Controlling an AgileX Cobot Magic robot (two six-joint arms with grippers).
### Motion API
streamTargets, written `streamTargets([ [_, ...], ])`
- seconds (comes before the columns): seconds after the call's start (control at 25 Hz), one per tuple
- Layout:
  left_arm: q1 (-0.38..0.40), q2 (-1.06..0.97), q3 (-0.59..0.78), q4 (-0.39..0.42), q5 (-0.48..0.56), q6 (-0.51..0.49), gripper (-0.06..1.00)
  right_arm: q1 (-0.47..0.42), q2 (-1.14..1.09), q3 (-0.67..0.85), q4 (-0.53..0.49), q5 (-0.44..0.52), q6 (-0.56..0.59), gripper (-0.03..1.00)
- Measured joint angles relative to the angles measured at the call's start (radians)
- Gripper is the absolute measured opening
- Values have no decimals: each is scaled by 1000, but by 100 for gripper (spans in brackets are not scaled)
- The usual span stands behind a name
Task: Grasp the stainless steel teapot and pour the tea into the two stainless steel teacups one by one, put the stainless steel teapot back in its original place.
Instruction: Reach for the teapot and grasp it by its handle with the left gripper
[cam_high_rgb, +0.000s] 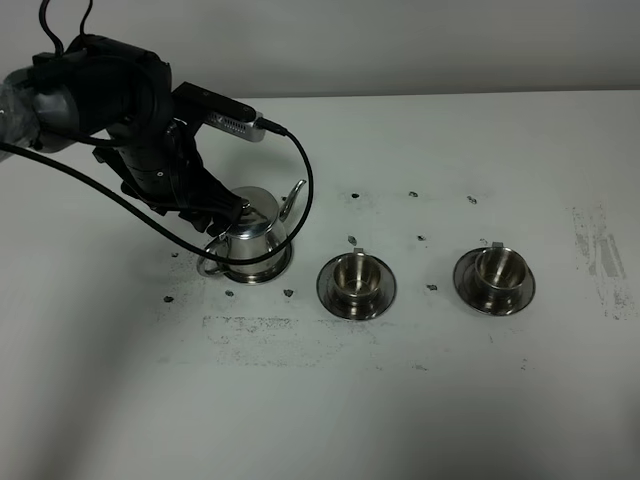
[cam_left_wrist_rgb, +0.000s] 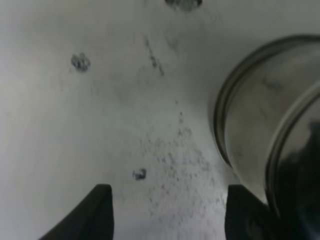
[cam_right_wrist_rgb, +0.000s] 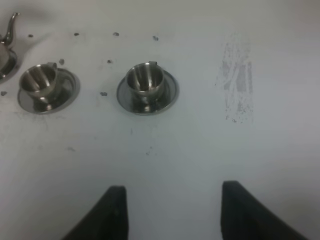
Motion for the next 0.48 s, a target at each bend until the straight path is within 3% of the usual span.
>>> streamTargets([
  [0.48, 0, -52, 5, 42, 154, 26, 49, 0, 0, 0, 0, 0, 0, 41],
])
